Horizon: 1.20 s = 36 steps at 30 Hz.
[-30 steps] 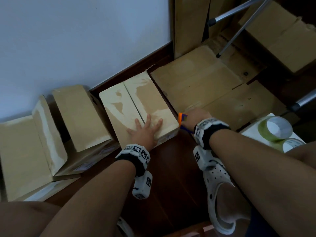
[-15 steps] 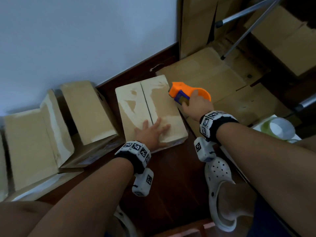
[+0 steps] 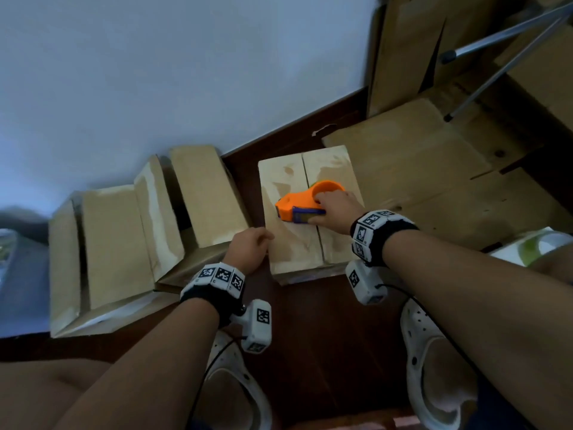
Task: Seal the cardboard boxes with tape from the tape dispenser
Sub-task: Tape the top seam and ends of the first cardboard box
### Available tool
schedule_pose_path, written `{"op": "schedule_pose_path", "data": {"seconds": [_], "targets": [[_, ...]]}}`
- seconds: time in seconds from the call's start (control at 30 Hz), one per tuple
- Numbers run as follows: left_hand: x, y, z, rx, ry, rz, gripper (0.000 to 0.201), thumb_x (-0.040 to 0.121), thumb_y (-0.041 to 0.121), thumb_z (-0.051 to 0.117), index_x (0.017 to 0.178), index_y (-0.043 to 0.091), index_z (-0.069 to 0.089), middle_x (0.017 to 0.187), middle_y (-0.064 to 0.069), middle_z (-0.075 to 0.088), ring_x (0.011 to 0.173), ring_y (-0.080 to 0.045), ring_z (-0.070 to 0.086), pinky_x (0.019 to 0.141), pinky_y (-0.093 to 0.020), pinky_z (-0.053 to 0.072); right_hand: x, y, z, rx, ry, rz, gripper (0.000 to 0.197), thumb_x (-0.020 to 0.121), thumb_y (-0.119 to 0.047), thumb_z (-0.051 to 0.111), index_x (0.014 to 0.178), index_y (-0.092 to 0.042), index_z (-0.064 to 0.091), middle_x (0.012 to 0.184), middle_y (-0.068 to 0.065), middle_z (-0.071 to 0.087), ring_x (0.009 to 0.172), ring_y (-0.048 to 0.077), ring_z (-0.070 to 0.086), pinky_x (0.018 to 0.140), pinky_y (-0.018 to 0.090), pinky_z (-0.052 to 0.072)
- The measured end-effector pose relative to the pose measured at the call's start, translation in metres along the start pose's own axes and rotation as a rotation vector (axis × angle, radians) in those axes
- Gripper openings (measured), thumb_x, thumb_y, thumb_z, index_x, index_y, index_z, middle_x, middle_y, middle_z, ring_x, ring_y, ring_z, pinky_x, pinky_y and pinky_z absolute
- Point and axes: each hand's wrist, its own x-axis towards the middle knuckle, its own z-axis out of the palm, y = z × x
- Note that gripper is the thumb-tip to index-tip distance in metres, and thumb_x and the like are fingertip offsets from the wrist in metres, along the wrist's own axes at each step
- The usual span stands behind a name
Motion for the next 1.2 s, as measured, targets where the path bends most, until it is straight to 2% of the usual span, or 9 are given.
{"op": "schedule_pose_path", "data": {"seconds": [0.07,0.13,0.23,0.3,0.4,0.57,0.7,1.0,1.2], "targets": [[-0.003,0.0,0.0,-0.023,0.02,0.016,0.022,0.093,0.011,0.054,0.109,0.011,0.069,0.113,-0.007,0.067,0.106,-0.023,0.061,0.083,-0.017,0.037,-0.002,0.002,-0.004,0.135,0.088,0.031,0.033,0.09,-0.044,0.056,0.111,-0.019,0.057,0.106,0.002,0.061,0.099,0.024,0.056,0.092,0.042,0.043],[-0.005,0.002,0.001,-0.052,0.04,0.011,0.019,0.093,0.015,0.056,0.107,0.013,0.069,0.109,-0.004,0.068,0.102,-0.02,0.061,0.08,-0.017,0.037,-0.008,0.006,-0.009,0.331,0.244,0.103,0.022,0.091,-0.024,0.055,0.111,-0.016,0.06,0.109,0.005,0.061,0.1,0.024,0.056,0.09,0.041,0.046],[-0.011,0.011,0.006,-0.064,0.021,0.024,0.017,0.093,0.023,0.059,0.099,0.011,0.069,0.096,-0.003,0.068,0.089,-0.017,0.06,0.077,-0.025,0.044,-0.027,0.008,-0.017,0.776,0.373,0.323,0.032,0.079,0.005,0.042,0.076,-0.017,0.065,0.086,0.005,0.067,0.081,0.021,0.059,0.076,0.033,0.048],[-0.016,0.019,0.013,-0.017,-0.091,0.097,0.017,0.091,0.025,0.061,0.094,0.01,0.068,0.089,-0.003,0.067,0.083,-0.015,0.06,0.07,-0.023,0.041,-0.046,0.003,-0.019,1.126,0.266,0.434,0.038,0.078,0.013,0.034,0.064,-0.011,0.06,0.073,0.008,0.066,0.069,0.02,0.059,0.069,0.03,0.051],[-0.021,0.023,0.028,0.079,-0.246,0.167,0.014,0.089,0.023,0.064,0.094,0.011,0.07,0.095,-0.004,0.069,0.089,-0.016,0.062,0.072,-0.018,0.039,-0.072,-0.004,-0.006,1.412,-0.095,0.565,0.037,0.086,0.014,0.029,0.074,-0.001,0.061,0.082,0.014,0.067,0.076,0.02,0.064,0.073,0.025,0.054],[-0.023,0.017,0.043,0.067,-0.235,0.164,0.014,0.082,0.016,0.07,0.095,0.01,0.067,0.095,-0.006,0.065,0.086,-0.019,0.062,0.073,-0.02,0.042,-0.079,-0.014,0.037,1.554,-0.305,0.608,0.039,0.09,0.012,0.027,0.094,0.004,0.065,0.101,0.017,0.068,0.095,0.024,0.067,0.083,0.026,0.055],[-0.018,0.012,0.05,0.047,-0.225,0.17,0.016,0.079,0.012,0.072,0.092,0.008,0.064,0.089,-0.005,0.058,0.079,-0.019,0.059,0.073,-0.025,0.044,-0.07,-0.031,0.059,1.67,-0.369,0.606,0.039,0.091,0.012,0.027,0.1,0.005,0.065,0.102,0.018,0.068,0.097,0.024,0.067,0.075,0.024,0.057],[-0.005,0.01,0.053,0.062,-0.288,0.144,0.018,0.077,0.005,0.068,0.08,0.019,0.057,0.084,0.004,0.053,0.077,-0.011,0.052,0.069,-0.015,0.036,-0.061,-0.015,0.066,1.755,-0.103,0.75,0.032,0.083,0.011,0.034,0.095,0.011,0.063,0.106,0.024,0.068,0.096,0.03,0.069,0.082,0.036,0.057],[-0.003,0.01,0.049,0.06,-0.343,0.13,0.015,0.08,0.007,0.068,0.086,0.015,0.058,0.083,0.004,0.052,0.077,-0.011,0.051,0.069,-0.017,0.037,-0.071,0.042,0.045,1.746,0.223,0.879,0.029,0.086,0.008,0.032,0.082,0.005,0.06,0.097,0.017,0.066,0.082,0.021,0.067,0.075,0.026,0.056]]}}
